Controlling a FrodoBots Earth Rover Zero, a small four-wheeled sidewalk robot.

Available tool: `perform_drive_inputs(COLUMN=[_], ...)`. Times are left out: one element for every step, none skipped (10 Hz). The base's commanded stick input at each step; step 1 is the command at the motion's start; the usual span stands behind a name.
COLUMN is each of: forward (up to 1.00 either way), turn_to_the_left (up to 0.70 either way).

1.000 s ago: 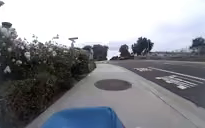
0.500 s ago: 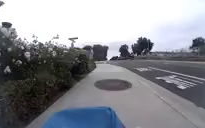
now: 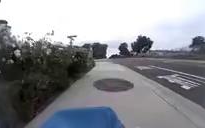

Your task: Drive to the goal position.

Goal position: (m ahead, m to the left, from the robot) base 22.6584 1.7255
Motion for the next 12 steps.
perform_drive_inputs(forward=[1.0,1.0,1.0,1.0,1.0,1.0,1.0,1.0,1.0,1.0,1.0,1.0], turn_to_the_left=[0.0,0.0,0.0,0.0,0.0,0.0,0.0,0.0,0.0,0.0,0.0,0.0])
